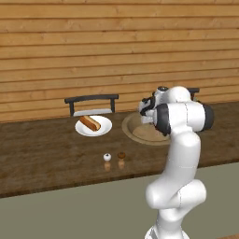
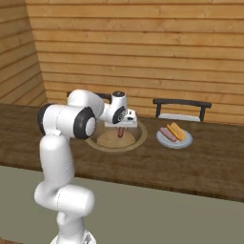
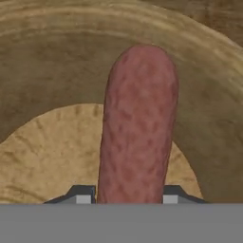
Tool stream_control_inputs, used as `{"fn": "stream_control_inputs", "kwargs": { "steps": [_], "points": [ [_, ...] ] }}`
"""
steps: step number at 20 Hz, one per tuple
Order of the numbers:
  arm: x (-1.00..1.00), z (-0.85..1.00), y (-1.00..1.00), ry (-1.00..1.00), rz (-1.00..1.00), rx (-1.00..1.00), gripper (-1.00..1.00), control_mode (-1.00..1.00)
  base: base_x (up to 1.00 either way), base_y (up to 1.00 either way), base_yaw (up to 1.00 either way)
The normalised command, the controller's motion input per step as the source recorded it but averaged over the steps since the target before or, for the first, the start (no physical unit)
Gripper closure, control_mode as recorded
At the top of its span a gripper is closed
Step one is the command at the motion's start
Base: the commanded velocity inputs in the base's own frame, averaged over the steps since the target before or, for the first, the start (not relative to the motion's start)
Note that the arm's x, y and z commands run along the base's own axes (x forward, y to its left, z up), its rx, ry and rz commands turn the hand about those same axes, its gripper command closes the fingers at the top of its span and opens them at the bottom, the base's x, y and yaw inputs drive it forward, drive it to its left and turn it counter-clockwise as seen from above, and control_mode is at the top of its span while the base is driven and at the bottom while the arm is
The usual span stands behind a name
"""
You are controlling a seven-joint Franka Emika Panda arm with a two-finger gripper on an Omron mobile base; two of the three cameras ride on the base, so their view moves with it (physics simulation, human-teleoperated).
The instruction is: Place one bun and one sausage from the bowl on each plate.
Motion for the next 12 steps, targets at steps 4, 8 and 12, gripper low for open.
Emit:
{"fn": "stream_control_inputs", "kwargs": {
  "steps": [4, 8, 12],
  "points": [
    [-0.62, 0.76, 0.26, -0.18, 0.03, 0.01, 1.0, -1.0, 0.0, 0.0, 0.0],
    [-0.41, 0.75, 0.56, -0.14, 0.09, 0.0, 1.0, -1.0, 0.0, 0.0, 0.0],
    [-0.21, 0.37, 0.76, -0.06, 0.12, 0.01, 1.0, -1.0, 0.0, 0.0, 0.0]
  ]
}}
